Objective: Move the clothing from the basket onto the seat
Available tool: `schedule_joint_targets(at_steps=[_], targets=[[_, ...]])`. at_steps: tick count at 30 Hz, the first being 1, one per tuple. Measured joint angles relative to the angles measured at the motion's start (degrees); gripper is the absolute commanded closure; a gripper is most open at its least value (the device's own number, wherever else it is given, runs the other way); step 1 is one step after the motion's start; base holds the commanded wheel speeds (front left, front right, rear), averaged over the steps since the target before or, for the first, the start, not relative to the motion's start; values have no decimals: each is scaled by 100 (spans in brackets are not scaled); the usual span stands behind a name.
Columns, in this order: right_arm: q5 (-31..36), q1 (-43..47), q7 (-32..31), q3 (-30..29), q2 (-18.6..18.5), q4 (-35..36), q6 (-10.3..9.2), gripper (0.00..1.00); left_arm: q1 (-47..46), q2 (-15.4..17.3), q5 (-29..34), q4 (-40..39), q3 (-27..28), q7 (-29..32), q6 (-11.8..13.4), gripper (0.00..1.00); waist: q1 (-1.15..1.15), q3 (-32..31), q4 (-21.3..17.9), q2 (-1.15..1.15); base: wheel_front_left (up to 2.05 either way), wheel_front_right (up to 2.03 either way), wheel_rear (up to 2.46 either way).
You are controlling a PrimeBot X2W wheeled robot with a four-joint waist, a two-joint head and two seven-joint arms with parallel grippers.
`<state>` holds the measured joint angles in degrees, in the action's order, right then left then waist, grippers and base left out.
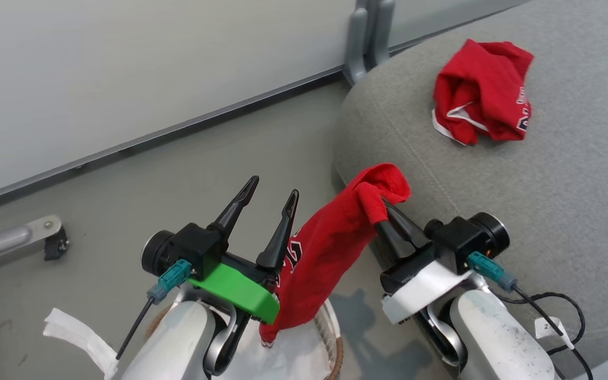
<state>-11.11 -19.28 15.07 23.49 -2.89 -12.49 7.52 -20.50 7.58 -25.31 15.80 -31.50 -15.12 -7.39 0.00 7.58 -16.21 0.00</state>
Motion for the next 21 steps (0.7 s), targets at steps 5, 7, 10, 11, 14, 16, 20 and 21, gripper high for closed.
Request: schedule_joint_targets(at_steps=[5,7,10,11,14,16,20,21], targets=[[-10,-6,1,-243,3,245,0,100,11,37,32,-12,-14,-1,0,0,0,53,-546,0,0,0,0],[-73,-29,0,-369,2,379,1,100,10,55,43,0,-42,0,0,0,0,85,-733,0,0,0,0],[-35,-285,1,-552,-2,580,0,100,-7,90,45,22,-80,0,0,0,0,159,-998,0,0,0,0],[14,-422,0,-630,-1,623,0,100,-16,111,48,29,-97,0,0,0,0,193,-1079,0,0,0,0],[302,-925,1,-873,-8,734,0,100,-70,182,70,27,-144,-1,0,0,0,325,-1254,0,0,0,0],[483,-1379,0,-990,-118,786,0,100,-122,221,83,12,-166,-1,0,0,0,449,-1331,0,0,0,0],[721,-2280,1,-1210,-649,815,0,100,-227,305,92,-5,-257,-1,0,0,0,701,-1390,0,0,0,0],[789,-2557,1,-1257,-842,805,0,100,-275,333,93,-8,-286,0,0,0,0,777,-1392,0,0,0,0]])
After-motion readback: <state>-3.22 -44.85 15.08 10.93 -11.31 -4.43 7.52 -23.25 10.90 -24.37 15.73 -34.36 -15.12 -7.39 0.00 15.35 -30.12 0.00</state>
